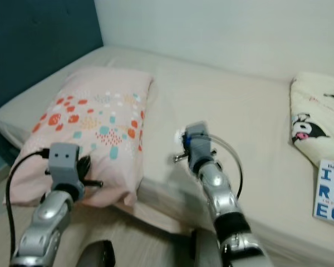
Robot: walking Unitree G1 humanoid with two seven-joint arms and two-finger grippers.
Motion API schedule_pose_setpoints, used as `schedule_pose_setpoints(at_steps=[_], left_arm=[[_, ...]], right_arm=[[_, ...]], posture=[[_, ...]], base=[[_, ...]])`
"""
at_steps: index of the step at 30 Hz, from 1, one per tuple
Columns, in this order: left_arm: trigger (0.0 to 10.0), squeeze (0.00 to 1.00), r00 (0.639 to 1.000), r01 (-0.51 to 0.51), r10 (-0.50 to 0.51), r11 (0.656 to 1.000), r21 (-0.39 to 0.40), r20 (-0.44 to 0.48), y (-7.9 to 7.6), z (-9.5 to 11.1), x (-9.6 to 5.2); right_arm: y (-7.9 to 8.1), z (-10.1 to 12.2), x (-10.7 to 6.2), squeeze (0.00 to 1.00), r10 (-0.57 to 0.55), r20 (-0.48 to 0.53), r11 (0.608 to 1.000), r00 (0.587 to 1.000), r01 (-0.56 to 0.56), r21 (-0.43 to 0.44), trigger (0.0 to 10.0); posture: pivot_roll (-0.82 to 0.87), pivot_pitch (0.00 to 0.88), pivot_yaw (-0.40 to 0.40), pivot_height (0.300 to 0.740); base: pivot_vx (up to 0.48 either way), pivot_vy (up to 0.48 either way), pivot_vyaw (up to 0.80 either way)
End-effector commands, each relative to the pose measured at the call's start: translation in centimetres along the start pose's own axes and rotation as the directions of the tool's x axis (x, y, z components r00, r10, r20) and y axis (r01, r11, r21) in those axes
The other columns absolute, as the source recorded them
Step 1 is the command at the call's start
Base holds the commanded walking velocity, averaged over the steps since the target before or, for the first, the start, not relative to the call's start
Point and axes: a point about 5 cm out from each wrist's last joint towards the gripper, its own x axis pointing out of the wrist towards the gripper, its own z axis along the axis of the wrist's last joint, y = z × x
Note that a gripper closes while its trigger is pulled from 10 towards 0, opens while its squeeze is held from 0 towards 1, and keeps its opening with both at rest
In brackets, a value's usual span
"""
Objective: Clean up the room
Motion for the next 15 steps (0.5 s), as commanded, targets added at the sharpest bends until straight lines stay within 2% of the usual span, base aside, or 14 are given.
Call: schedule_pose_setpoints(at_steps=[1, 2, 4, 13, 15], left_arm=[[10.0, 0.0, 1.0, -0.005, 0.005, 1.0, -0.009, 0.007, -0.4, -0.3, -0.2], [10.0, 0.0, 1.0, -0.005, 0.005, 1.0, -0.009, 0.007, -0.4, -0.3, -0.2], [10.0, 0.0, 0.999, 0.038, -0.038, 0.999, -0.002, 0.03, -1.4, -0.1, 0.0], [10.0, 0.0, 0.993, 0.099, -0.102, 0.994, 0.041, 0.059, -3.1, 0.3, 0.5], [10.0, 0.0, 0.992, 0.105, -0.107, 0.994, 0.04, 0.065, -3.1, 0.4, 0.4]], right_arm=[[0.2, 0.3, -0.4, 0.0, -0.019, 0.046, 0.999, 0.999, 0.021, -0.033, 10.0], [0.2, 0.3, -0.4, 0.0, -0.019, 0.046, 0.999, 0.999, 0.021, -0.033, 10.0], [0.5, -0.1, -1.4, 0.0, -0.046, 0.045, 0.999, 0.998, 0.047, -0.016, 10.0], [0.7, -1.1, -2.9, 0.0, -0.073, 0.007, 0.997, 0.997, 0.073, 0.001, 10.0], [0.8, -1.2, -3.0, 0.0, -0.075, 0.002, 0.997, 0.997, 0.075, 0.006, 10.0]], posture=[[0.0, 0.011, -0.067, 0.555], [0.0, 0.011, -0.067, 0.555], [0.01, 0.01, -0.068, 0.565], [0.01, 0.006, -0.071, 0.59], [0.02, 0.008, -0.071, 0.595]], base=[[0.0, 0.0, 0.0], [0.0, 0.0, 0.0], [0.0, 0.0, 0.0], [0.0, 0.0, 0.0], [0.0, 0.0, 0.0]])
